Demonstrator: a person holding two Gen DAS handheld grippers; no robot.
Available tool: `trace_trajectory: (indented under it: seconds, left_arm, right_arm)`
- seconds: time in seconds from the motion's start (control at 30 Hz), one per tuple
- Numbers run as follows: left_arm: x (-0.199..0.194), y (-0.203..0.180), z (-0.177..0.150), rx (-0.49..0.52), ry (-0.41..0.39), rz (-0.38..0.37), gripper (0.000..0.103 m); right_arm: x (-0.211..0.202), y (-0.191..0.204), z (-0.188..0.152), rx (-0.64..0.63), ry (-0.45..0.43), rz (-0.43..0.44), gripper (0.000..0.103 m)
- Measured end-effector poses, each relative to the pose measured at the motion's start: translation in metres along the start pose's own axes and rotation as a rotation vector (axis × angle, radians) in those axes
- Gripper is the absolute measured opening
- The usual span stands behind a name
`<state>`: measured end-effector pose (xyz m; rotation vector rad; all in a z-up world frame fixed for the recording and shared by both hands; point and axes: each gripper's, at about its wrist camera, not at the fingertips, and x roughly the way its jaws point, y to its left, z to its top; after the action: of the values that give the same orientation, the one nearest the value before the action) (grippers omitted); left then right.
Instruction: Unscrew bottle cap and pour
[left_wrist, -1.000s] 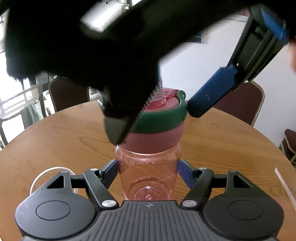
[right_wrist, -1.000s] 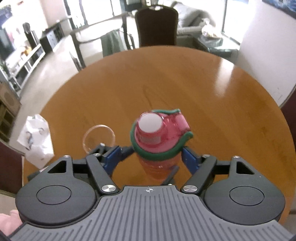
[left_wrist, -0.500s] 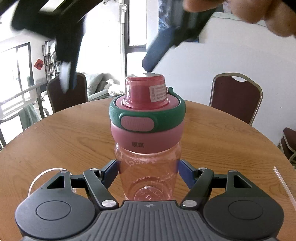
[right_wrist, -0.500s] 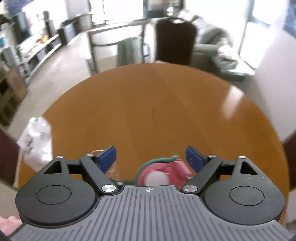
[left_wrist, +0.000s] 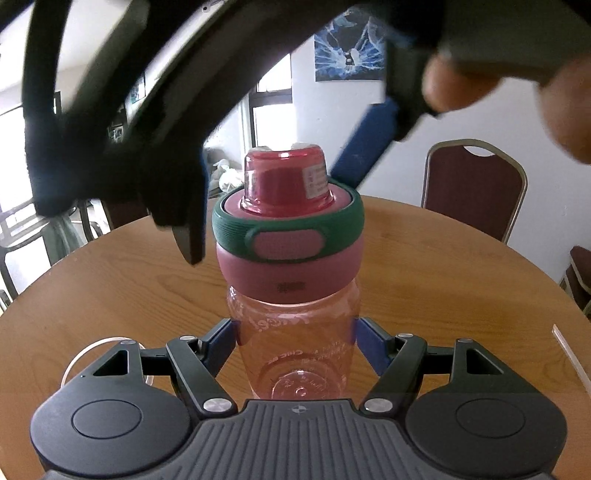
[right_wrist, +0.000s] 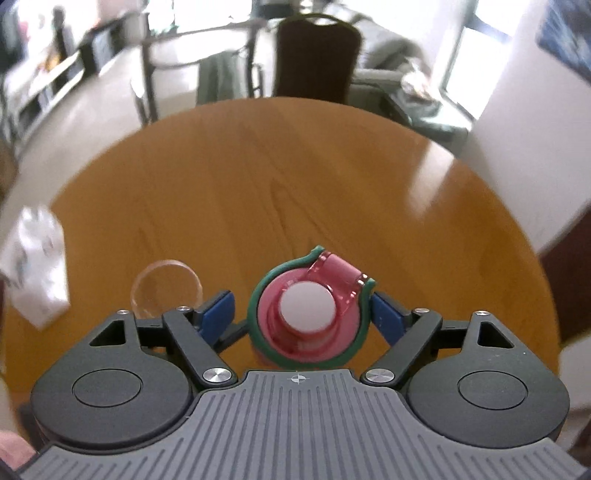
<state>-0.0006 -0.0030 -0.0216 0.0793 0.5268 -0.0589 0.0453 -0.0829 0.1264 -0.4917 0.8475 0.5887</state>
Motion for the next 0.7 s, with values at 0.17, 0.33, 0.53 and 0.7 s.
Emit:
trace_trajectory:
  seconds: [0.17, 0.33, 0.53, 0.7]
  left_arm:
    - [0.001, 0.001, 0.000, -0.011, 0.002, -0.005, 0.070]
    - [0.003, 0.006, -0.001, -0.038, 0.007, -0.025, 0.070]
    - [0.003, 0.009, -0.004, -0.038, 0.006, -0.036, 0.070]
    - [0.005, 0.009, -0.003, -0.035, 0.015, -0.043, 0.070]
  right_arm:
    - [0.010, -0.001, 0.005, -0.140, 0.019, 0.045, 0.073]
    - [0.008, -0.021, 0.002, -0.066, -0.031, 0.135, 0.071]
    - [0.001, -0.013, -0.011, -0.198, -0.087, 0.154, 0.071]
    - [0.003, -0.024, -0.007, -0.417, -0.081, 0.296, 0.073]
